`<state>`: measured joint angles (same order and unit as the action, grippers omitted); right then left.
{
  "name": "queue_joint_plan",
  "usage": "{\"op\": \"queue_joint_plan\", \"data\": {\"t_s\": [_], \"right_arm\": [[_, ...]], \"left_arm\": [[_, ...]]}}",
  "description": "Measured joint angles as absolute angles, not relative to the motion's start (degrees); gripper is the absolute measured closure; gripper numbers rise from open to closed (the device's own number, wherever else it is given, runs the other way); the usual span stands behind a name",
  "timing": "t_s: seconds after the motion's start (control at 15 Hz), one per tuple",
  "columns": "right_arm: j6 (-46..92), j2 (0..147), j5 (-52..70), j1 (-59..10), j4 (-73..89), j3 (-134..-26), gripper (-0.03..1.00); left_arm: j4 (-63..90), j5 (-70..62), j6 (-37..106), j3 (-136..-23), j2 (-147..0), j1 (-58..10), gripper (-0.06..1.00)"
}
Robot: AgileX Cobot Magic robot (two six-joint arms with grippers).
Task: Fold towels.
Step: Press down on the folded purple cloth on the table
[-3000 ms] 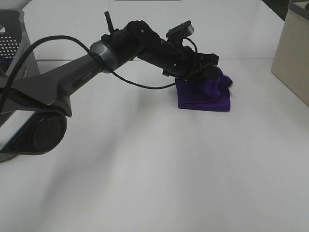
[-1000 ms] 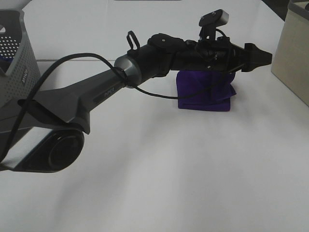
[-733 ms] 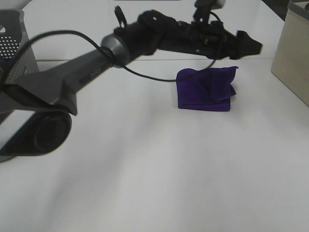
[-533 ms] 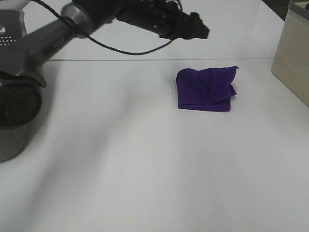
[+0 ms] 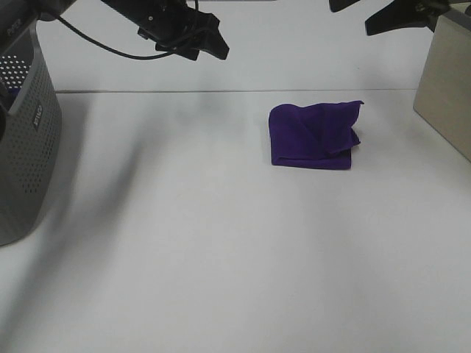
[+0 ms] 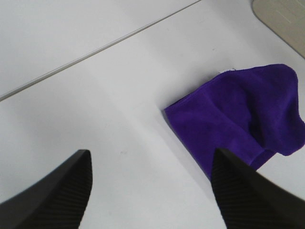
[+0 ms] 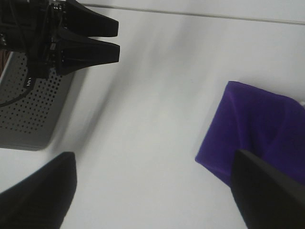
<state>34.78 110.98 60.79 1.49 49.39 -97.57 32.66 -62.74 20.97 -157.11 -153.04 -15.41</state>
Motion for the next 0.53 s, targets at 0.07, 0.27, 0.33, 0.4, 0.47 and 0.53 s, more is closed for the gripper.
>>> {"op": "queue_joint_plan", "data": {"t_s": [0.07, 0.27, 0.33, 0.4, 0.47, 0.53], "right_arm": [[38.8, 114.5, 60.3, 1.5, 53.3, -97.6, 0.16], [46.2, 122.7, 60.2, 1.5, 59.1, -97.6, 0.16], [47.7, 125.4, 60.0, 1.5, 59.8, -97.6, 0.17], [49.3, 128.9, 60.0, 1.5, 60.4, -98.4, 0.18], [49.4, 130.9, 60.0, 1.5, 60.4, -99.7, 0.19], [49.4, 132.7, 60.1, 1.5, 60.6, -101.1, 0.19]], "left_arm": [[32.5, -63.1, 21.0, -157.1, -153.0, -14.7, 0.29], [32.0, -63.1, 20.8, -157.1, -153.0, -13.8, 0.29], [31.2, -62.8, 20.8, -157.1, -153.0, -13.8, 0.29], [30.7, -62.1, 20.8, -157.1, -153.0, -13.8, 0.29], [30.7, -62.0, 20.7, -157.1, -153.0, -13.8, 0.29], [30.6, -62.0, 20.7, -157.1, -153.0, -13.8, 0.29]]}}
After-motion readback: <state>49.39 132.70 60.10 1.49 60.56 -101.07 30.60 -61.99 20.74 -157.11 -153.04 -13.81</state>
